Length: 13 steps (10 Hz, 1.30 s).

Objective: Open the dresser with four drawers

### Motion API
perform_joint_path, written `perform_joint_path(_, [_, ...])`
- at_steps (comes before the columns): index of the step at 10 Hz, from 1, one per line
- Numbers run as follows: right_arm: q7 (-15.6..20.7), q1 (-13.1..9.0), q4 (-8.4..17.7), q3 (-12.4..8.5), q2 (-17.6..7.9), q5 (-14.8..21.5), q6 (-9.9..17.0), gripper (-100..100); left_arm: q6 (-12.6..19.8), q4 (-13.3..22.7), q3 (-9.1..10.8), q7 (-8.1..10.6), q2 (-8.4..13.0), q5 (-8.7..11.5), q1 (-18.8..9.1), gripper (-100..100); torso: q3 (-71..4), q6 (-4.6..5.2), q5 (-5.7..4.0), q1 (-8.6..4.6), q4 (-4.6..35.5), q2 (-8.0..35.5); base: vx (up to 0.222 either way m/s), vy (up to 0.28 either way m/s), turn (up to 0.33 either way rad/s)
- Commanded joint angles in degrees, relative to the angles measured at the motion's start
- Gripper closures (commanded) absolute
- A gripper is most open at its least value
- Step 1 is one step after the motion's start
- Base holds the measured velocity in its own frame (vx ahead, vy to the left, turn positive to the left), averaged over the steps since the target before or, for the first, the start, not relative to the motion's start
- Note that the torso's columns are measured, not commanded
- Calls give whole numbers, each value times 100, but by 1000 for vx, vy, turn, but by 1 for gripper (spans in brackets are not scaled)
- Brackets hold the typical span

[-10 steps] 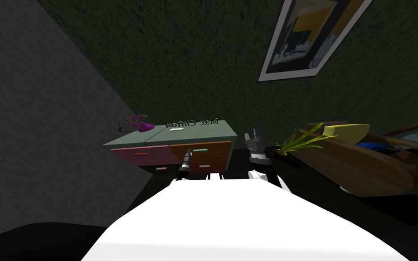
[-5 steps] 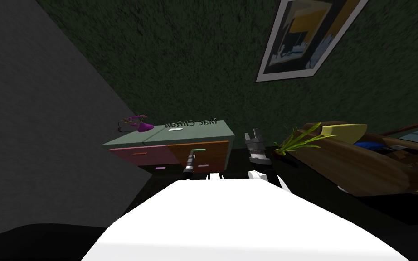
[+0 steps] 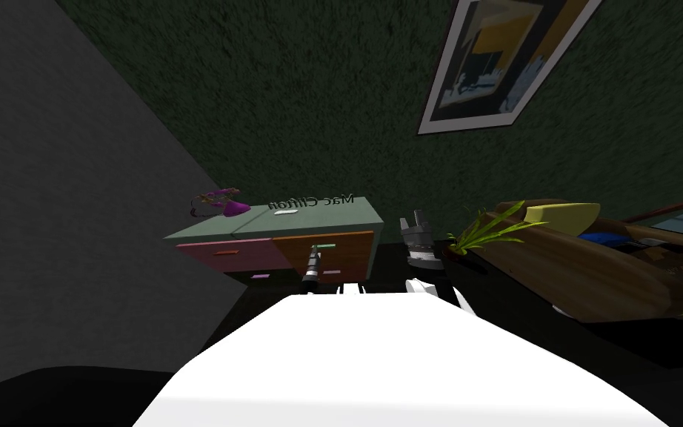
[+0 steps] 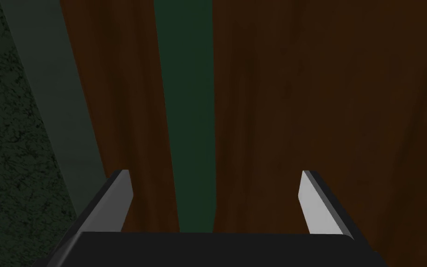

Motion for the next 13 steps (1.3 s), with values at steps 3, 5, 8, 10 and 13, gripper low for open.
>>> perform_joint_path(3, [0,-3,0,0,0,0,0,0,42,-180,-56,25,13,-24,130,100,22,2,2,5,9,32,-144,-2,11])
perform_joint_path(5, [0,-3,1,1,1,0,1,0,71,-302,-93,42,21,-40,216,100,12,1,-2,-9,6,17,-188,-14,13])
perform_joint_path(8, [0,0,0,0,0,0,0,0,79,-250,-78,40,350,-32,181,-100,-23,0,0,1,-10,-38,-36,2,-1])
perform_joint_path(10, [0,0,0,0,0,0,0,0,97,-235,-75,39,593,-29,170,-100,-6,0,0,0,-2,-11,27,2,0])
perform_joint_path(13, [0,0,0,0,0,0,0,0,148,-206,-66,38,915,-23,141,-100,8,1,-1,-1,5,11,28,1,-2])
